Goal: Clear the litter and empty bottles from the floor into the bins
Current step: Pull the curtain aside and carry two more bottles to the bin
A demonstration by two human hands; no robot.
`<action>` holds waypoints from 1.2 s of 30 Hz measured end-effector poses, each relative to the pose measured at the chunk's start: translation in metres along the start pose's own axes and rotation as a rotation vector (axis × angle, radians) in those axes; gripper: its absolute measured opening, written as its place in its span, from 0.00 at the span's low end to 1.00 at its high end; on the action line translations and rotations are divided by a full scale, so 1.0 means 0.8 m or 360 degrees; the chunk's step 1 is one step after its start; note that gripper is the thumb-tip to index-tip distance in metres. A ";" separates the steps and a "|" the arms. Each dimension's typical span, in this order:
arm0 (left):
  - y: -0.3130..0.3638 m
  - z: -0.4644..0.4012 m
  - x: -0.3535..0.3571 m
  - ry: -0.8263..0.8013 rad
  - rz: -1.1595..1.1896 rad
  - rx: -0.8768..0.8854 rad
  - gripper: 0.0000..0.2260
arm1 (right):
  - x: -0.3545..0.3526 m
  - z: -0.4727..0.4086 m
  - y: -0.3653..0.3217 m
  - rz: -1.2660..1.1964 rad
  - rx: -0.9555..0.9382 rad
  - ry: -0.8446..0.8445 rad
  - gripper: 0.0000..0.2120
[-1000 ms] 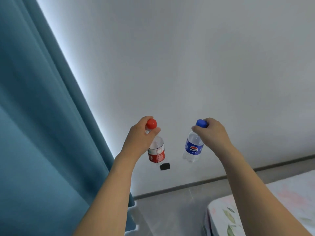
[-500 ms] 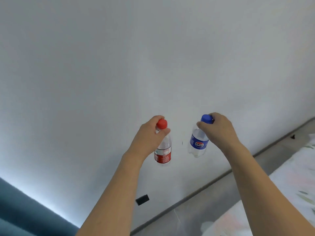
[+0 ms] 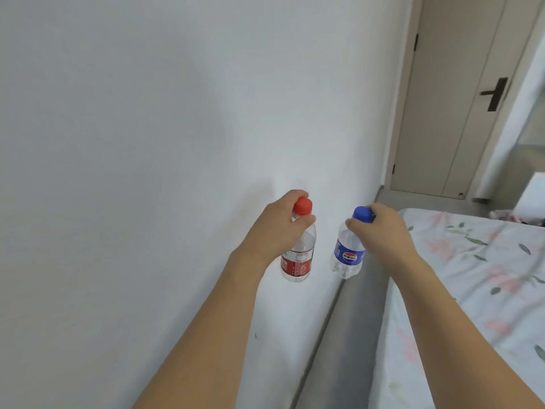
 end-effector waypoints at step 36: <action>0.090 -0.820 0.432 -0.0602 -0.0192 0.0507 0.13 | -0.088 -0.744 0.152 0.0148 0.0143 0.0433 0.15</action>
Point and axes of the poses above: each hand's wrist, its own z-axis away from the middle knuckle, its own x-axis out of the palm, y = z × x, the point moved 6 cm from there along -z, towards the middle knuckle, and after that the axes turned 6 degrees about y, right-handed, at the moved point
